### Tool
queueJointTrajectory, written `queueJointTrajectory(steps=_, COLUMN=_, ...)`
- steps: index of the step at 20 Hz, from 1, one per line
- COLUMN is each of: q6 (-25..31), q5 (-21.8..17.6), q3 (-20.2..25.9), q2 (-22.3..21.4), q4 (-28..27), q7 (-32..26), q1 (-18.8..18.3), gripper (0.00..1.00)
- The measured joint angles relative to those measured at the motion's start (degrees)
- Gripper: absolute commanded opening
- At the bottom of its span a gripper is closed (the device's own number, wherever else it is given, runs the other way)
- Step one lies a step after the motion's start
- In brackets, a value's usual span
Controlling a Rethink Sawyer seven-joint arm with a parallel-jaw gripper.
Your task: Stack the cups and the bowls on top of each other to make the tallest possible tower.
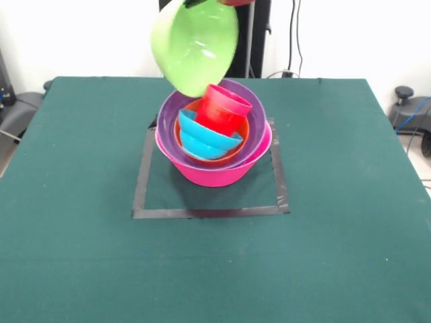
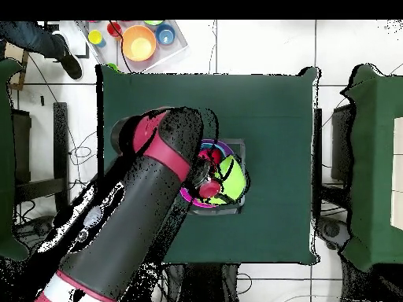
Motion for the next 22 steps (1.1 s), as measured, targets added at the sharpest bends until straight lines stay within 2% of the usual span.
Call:
queueJointTrajectory(steps=12, q6=-1.16, q5=-0.02, q3=2.81, q2=0.07, q4=-0.34, q7=0.0, q1=-2.89, gripper=1.0)
queueJointTrajectory(steps=22, q6=-0.86, q5=1.92, q3=3.74, q2=0.6, q4=-3.75, q7=0.0, q1=-4.19, gripper=1.0)
